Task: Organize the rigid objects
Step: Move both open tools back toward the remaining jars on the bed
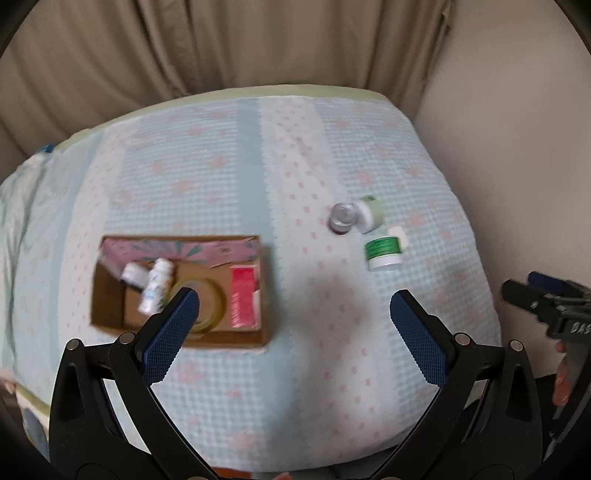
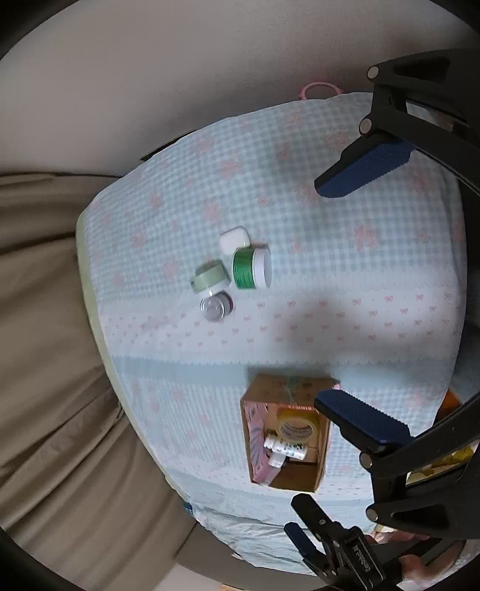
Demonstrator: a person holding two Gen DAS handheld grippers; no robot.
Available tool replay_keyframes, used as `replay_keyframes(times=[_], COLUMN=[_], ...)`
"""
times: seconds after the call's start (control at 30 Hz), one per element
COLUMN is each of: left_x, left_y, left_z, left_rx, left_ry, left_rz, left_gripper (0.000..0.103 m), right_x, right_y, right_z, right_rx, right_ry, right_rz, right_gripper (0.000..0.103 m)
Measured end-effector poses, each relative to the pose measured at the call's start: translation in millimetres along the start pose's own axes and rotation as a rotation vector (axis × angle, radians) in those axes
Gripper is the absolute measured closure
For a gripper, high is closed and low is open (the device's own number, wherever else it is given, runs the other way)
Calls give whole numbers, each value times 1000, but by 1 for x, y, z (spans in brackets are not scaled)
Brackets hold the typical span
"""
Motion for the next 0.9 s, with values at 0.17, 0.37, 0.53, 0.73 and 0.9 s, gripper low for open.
replay_keyframes(times=[0.17,0.37,0.53,0.73,0.9], left_x=[38,93,160,244,303], left_y=[-28,-58,-76,-75,-69], left_z=[-26,-42,-53,-70,-82], left_rx=[101,172,259,358,443], left_ry=[35,50,54,91,70], left_rz=[37,101,189,313,369], left_gripper=[0,0,0,0,2], right_x=[22,57,97,159,204], right_y=[-6,-11,-18,-25,-22], right_z=[-23,-39,-48,-56,-55], right_rx=[39,95,120,124,124], right_ry=[-9,-21,-24,-30,-28], right_rz=[29,80,133,180,229], right_gripper=[0,0,0,0,0])
Point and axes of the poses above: each gripper's, at about its wrist camera, not at the fingertips, and x roughly the way its jaws point, z to its left, y to its underside, the point moved 4 cm from there along x, roughly the way its jaws point, and after that the axes turned 6 degrees about -x, right-handed, at the moved point
